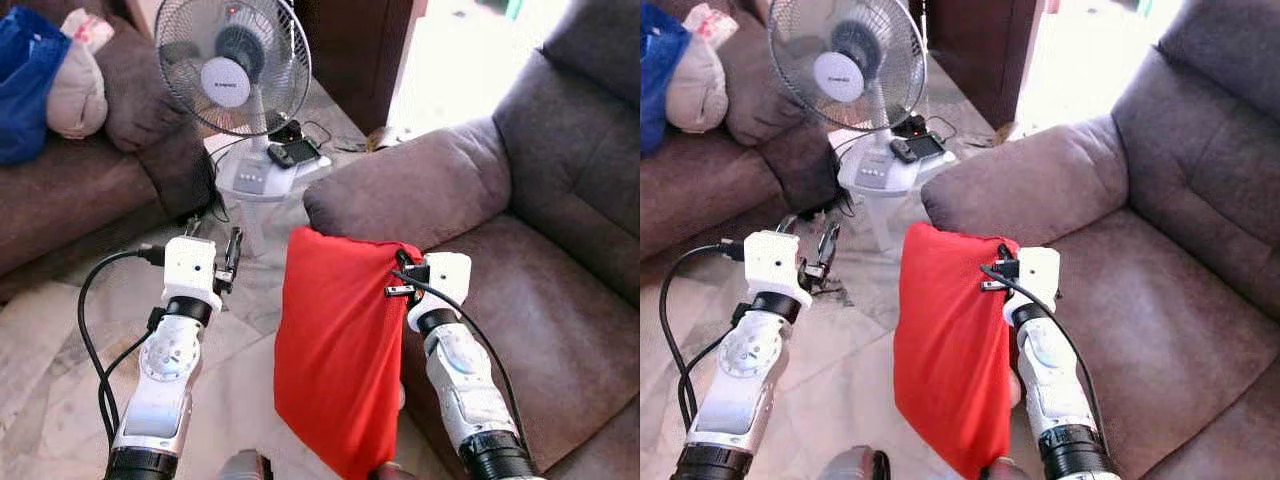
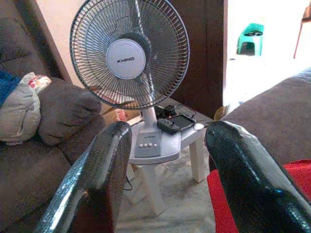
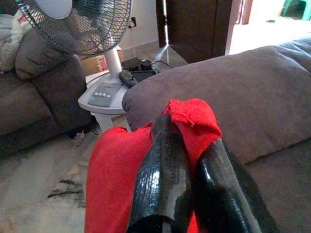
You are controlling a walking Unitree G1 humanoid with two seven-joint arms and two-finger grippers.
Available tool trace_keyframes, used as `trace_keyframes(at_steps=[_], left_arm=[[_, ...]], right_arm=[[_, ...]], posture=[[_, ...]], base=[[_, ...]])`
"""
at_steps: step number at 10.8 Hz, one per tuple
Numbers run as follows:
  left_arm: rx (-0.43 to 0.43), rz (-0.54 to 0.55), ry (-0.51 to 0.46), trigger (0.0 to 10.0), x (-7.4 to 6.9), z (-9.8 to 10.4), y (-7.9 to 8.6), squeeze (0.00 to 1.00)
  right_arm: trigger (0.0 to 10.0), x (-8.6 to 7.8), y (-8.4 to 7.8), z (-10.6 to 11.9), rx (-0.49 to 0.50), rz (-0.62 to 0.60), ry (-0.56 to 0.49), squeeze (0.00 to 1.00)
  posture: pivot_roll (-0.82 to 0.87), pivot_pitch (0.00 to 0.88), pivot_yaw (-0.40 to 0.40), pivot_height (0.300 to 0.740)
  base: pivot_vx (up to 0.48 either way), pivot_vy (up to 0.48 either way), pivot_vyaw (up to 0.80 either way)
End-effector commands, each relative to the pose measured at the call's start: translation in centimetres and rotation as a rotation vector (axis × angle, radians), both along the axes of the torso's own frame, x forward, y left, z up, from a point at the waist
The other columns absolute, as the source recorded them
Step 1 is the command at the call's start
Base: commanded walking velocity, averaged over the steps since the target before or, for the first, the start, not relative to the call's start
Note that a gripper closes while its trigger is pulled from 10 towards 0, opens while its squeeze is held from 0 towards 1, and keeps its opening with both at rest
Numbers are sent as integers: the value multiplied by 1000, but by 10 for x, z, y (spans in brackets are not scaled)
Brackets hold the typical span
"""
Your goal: Move the pillow to the sofa from floor
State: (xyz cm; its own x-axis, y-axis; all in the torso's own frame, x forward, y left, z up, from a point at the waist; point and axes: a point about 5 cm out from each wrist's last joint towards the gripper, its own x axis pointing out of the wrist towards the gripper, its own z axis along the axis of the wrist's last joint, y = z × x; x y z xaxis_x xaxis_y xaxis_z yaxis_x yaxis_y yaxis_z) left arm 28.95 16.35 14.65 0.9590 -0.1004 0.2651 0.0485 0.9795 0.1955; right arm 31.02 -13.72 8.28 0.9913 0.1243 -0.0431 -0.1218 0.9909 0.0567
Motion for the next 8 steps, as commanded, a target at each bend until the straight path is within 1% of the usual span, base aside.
trace_keyframes(at_steps=[1, 2, 3, 4, 5, 6, 8], left_arm=[[7, 2, -10, 10000, 0, 5, 3, 0], [9, 4, -12, 10000, 0, 6, 3, 0], [10, 3, -16, 10000, 1, 7, 3, 0], [9, 2, -16, 10000, 2, 7, 3, 0], [6, -11, -13, 10000, 2, 7, 1, 0], [0, -19, -16, 10000, 4, 9, -1, 0], [-15, 4, -30, 10000, 10, 14, 5, 0]], right_arm=[[10000, 13, 0, 36, 22, -12, -158, 0], [10000, 15, 2, 43, 35, -5, -180, 0], [10000, 19, 6, 56, 47, 19, -219, 0], [10000, 20, 7, 59, 54, 26, -225, 0], [10000, 21, 10, 68, 118, 47, -259, 0], [10000, 23, 12, 71, 146, 84, -259, 0], [10000, 28, 17, 83, 235, 175, -268, 0]], posture=[[126, 74, -45, 740], [128, 72, -44, 740], [127, 65, -40, 740], [128, 61, -39, 740], [130, 52, -36, 740], [137, 38, -32, 740], [142, 17, -26, 740]], base=[[0, 0, 0], [0, 0, 0], [0, 0, 0], [0, 0, 0], [0, 0, 0], [0, 0, 0], [0, 0, 0]])
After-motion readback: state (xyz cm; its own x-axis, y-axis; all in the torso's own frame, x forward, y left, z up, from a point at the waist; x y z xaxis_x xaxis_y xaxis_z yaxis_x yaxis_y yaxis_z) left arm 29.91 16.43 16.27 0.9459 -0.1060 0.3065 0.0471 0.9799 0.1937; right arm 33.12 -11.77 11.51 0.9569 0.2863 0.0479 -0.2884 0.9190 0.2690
